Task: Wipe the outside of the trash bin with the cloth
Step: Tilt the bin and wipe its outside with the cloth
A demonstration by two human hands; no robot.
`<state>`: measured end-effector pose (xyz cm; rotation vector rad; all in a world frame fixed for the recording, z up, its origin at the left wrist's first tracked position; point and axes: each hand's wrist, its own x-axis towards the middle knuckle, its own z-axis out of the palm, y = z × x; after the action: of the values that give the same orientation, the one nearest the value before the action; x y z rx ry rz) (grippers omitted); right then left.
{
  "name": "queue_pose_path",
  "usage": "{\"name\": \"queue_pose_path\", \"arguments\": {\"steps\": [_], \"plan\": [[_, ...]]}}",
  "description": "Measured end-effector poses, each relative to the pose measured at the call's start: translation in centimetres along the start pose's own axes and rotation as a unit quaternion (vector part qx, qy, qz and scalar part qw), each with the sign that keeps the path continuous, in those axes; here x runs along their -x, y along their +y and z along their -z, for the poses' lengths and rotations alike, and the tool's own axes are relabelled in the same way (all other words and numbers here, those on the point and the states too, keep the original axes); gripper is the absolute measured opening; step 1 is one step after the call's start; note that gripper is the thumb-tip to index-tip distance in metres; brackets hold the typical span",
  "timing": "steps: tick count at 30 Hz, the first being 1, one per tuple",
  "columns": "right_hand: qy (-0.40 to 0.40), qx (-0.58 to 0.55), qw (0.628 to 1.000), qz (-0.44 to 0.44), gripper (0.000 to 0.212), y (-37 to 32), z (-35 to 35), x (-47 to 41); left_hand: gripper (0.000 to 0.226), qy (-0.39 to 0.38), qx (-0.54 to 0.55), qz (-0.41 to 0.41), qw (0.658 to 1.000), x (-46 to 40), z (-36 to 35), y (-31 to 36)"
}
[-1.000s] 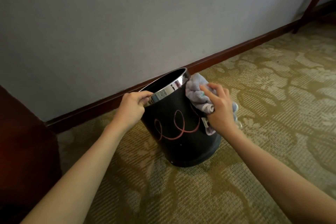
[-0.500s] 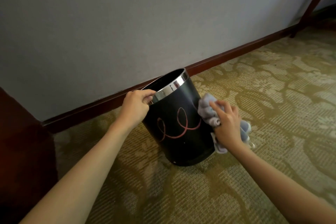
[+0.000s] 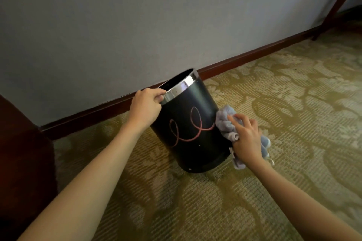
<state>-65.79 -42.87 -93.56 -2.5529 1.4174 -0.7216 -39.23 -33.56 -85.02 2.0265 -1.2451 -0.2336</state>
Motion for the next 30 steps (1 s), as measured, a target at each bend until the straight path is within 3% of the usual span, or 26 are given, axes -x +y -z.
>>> {"name": "queue_pose_path", "arguments": {"steps": [4, 9, 15, 18, 24, 30], "plan": [[-0.046, 0.01, 0.998, -0.03, 0.057, 2.5, -0.7, 2.4, 0.029, -0.005, 0.007, 0.012, 1.0, 0.0, 0.3, -0.2], [-0.03, -0.011, 0.996, -0.087, 0.064, 1.0, -0.4, 1.2, 0.031, -0.015, -0.01, -0.035, 0.999, 1.5, -0.5, 1.5], [0.095, -0.105, 0.989, -0.03, 0.072, -3.9, 2.7, -3.8, 0.033, 0.01, -0.076, -0.081, 0.994, 2.5, -2.4, 4.8], [0.132, -0.116, 0.984, -0.007, 0.073, -4.9, 3.2, -5.3, 0.023, 0.008, -0.088, -0.086, 0.992, 2.3, -3.0, 5.7], [0.115, -0.085, 0.99, 0.015, 0.067, -2.5, 1.1, -2.3, 0.027, -0.004, -0.096, -0.068, 0.993, 0.8, -2.7, 5.5], [0.046, -0.045, 0.998, -0.019, 0.062, 1.2, -1.2, 2.9, 0.021, 0.003, -0.063, -0.04, 0.997, -0.3, -1.9, 4.1]]}}
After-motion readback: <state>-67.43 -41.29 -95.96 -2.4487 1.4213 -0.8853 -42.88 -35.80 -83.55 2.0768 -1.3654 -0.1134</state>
